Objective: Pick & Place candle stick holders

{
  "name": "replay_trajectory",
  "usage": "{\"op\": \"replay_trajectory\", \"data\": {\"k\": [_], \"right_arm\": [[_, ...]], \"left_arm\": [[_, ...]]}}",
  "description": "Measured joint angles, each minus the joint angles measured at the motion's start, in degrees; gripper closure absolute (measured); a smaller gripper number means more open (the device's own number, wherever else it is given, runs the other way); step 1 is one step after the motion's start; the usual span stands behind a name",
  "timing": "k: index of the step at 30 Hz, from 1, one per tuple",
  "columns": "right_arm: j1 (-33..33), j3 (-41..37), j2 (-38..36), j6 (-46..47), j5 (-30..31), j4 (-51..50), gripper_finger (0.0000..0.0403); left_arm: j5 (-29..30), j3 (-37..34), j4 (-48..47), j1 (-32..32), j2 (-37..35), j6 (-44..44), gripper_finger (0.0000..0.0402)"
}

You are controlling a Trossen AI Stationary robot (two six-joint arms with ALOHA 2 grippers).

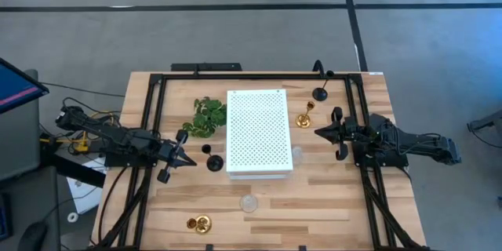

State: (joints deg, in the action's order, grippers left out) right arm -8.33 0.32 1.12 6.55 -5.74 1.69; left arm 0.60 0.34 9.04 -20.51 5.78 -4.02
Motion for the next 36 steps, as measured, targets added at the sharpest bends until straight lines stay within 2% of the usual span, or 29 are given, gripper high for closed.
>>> {"op": "replay_trajectory", "data": {"k": [17, 28, 36], "right_arm": [[0.0, 0.0, 0.0, 0.0, 0.1, 0.2, 0.0403], [0.0, 2.0, 0.0, -0.9, 13.0, -1.6, 0.0403], [0.0, 4.5, 0.0, -1.1, 13.6, -1.4, 0.0403]], "left_arm": [[0.0, 0.0, 0.4, 0.0, 0.0, 0.0, 0.0396], [0.0, 0.0, 0.5, 0.0, 0.0, 0.0, 0.0396], [0.0, 0.0, 0.5, 0.0, 0.0, 0.0, 0.0396]]}}
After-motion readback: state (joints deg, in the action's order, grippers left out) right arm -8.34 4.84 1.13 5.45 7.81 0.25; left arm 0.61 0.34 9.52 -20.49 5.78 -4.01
